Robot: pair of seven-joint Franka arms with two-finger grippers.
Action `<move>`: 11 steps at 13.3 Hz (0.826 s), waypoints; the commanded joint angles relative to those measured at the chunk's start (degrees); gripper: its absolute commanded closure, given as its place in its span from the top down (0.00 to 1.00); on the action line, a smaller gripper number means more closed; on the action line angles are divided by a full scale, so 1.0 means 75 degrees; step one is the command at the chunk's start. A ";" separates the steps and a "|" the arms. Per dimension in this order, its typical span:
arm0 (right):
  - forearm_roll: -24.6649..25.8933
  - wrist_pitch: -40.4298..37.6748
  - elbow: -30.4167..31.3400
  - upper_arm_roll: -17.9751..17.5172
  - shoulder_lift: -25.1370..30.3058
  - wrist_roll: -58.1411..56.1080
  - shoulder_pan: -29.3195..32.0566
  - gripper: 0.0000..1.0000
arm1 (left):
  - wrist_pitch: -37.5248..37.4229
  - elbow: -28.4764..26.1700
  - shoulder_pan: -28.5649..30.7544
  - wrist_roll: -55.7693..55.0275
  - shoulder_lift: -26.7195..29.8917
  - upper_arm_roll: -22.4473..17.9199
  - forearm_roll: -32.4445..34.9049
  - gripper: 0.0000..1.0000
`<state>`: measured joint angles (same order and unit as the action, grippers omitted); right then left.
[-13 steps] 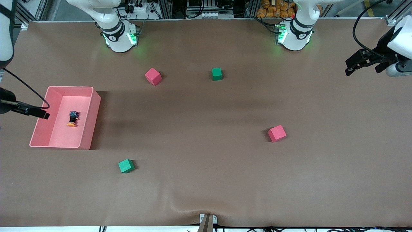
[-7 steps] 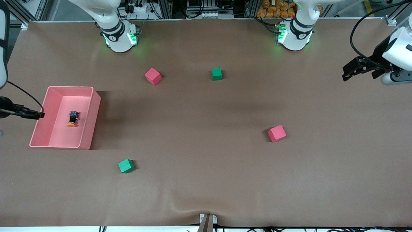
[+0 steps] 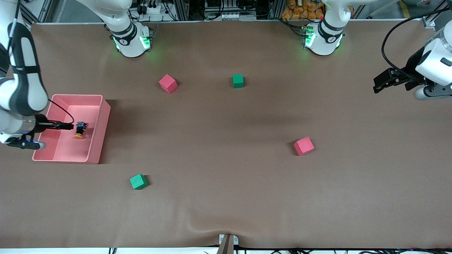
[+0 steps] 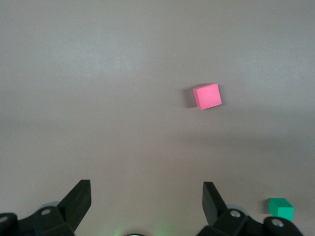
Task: Place and upright button with both arms
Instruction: 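Reach the right gripper down into the pink tray over the button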
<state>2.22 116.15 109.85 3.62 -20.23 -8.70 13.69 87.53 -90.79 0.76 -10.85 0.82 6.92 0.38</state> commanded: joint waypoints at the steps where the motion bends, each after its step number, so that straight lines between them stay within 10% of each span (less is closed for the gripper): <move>1: 0.0137 0.1313 0.1041 -0.0072 0.0107 -0.0128 -0.0021 1.00 | 0.0013 0.0082 0.0004 -0.0077 -0.0143 0.0027 -0.0028 1.00; 11: 0.0126 0.1787 0.1303 -0.0107 -0.0209 -0.0984 -0.0313 1.00 | -0.0022 0.0059 -0.0054 -0.0112 -0.0226 0.0050 -0.0040 1.00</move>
<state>2.57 128.39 119.03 2.83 -21.59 -15.74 12.53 87.55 -90.80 0.56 -10.90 -0.72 7.14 0.39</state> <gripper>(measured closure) 0.000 0.000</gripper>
